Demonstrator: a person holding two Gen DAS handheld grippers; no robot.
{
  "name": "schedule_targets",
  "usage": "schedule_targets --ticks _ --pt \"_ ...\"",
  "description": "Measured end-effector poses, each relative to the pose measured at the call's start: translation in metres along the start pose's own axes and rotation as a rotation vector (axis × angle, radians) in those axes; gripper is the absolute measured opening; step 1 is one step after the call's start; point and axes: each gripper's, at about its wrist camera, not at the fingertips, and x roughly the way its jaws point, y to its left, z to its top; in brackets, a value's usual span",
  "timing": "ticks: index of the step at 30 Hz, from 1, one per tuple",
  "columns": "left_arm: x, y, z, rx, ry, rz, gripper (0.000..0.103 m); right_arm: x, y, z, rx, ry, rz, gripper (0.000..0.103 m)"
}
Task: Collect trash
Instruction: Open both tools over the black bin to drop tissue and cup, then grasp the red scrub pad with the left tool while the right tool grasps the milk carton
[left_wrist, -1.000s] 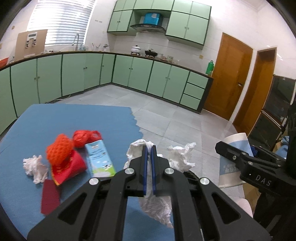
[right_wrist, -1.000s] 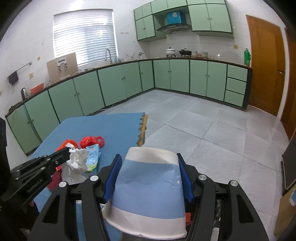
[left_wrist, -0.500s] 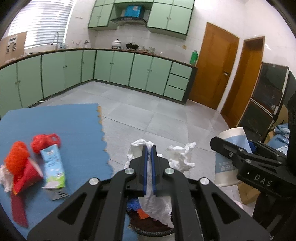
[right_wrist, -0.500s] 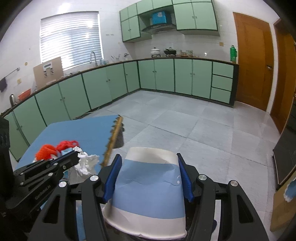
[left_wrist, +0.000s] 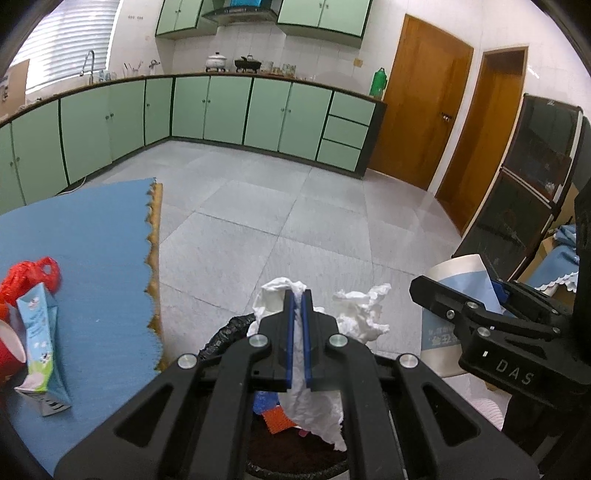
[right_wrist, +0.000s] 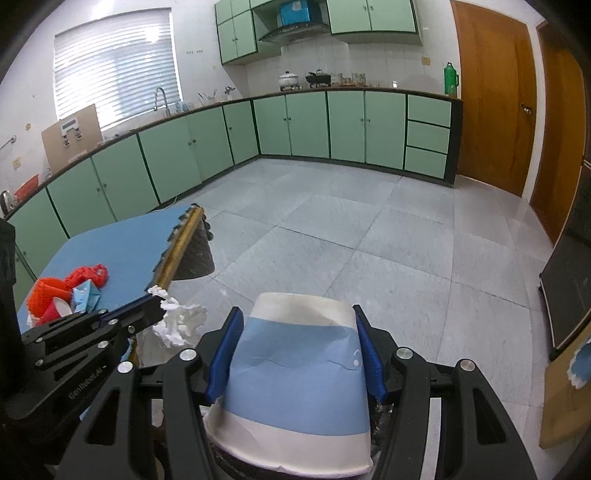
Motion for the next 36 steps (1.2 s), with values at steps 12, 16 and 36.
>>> schedule_targets --ticks 12,16,36 --pt "0.029 0.008 0.002 -0.018 0.054 -0.026 0.038 0.027 -0.011 -0.002 0.008 0.036 -0.024 0.074" --pt "0.021 0.017 0.003 -0.039 0.038 -0.006 0.048 0.022 -0.015 -0.001 0.022 0.014 -0.049 0.09" --pt "-0.1 0.08 -0.001 -0.11 -0.101 0.202 0.081 -0.022 0.059 0.008 0.014 -0.067 0.04 0.097"
